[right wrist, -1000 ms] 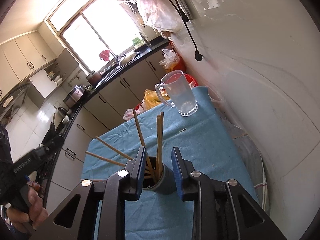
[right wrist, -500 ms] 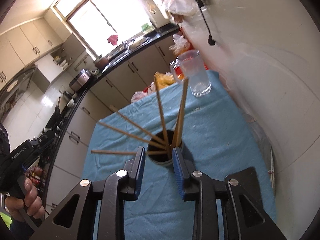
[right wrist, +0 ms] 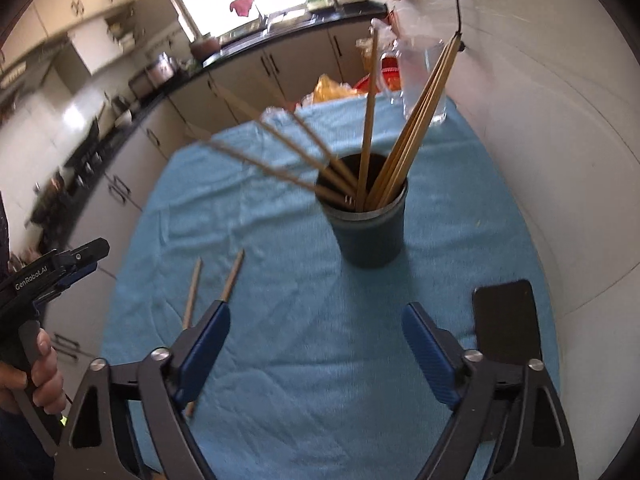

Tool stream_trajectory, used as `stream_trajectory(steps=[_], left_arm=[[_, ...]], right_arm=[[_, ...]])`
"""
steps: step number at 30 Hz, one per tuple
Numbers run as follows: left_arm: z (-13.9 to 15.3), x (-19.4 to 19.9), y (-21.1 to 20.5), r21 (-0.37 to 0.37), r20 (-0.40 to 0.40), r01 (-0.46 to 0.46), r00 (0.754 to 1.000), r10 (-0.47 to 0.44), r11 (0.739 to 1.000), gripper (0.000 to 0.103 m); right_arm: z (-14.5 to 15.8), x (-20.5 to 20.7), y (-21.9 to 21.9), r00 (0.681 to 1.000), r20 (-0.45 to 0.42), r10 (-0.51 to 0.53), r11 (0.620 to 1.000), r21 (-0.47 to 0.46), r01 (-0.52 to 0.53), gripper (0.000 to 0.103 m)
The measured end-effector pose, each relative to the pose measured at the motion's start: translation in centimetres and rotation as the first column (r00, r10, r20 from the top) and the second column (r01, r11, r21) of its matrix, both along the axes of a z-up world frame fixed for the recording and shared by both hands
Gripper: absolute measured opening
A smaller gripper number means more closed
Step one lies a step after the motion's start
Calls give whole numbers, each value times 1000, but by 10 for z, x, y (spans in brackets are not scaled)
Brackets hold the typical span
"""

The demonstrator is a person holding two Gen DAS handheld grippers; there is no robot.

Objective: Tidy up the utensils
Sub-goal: 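Move both tools back over the last chopsticks on the towel, then close the left tool on a chopstick while the right tool grasps the last one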

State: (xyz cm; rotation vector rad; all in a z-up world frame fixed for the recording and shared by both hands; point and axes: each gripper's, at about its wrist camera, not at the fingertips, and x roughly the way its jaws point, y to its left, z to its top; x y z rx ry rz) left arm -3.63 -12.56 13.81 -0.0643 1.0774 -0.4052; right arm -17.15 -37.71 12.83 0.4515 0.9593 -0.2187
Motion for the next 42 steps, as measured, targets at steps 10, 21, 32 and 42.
stream_trajectory(steps=[10,21,32,42], left_arm=[[-68,3,-19,94,-121,94,989,-83,991,59],[-110,22,-52,223,-150,162,980,-130,961,6],[-107,17,5,211,-153,51,988,-19,976,7],[-104,17,48,187,-162,17,987,14,982,7]], right_arm=[[-11,-5,10,999,-35,28,1000,14,-28,93],[-9,-16,4,999,-37,20,1000,19,-20,93],[-20,12,35,986,-78,148,989,30,-147,92],[-62,100,77,947,-185,262,957,174,-231,58]])
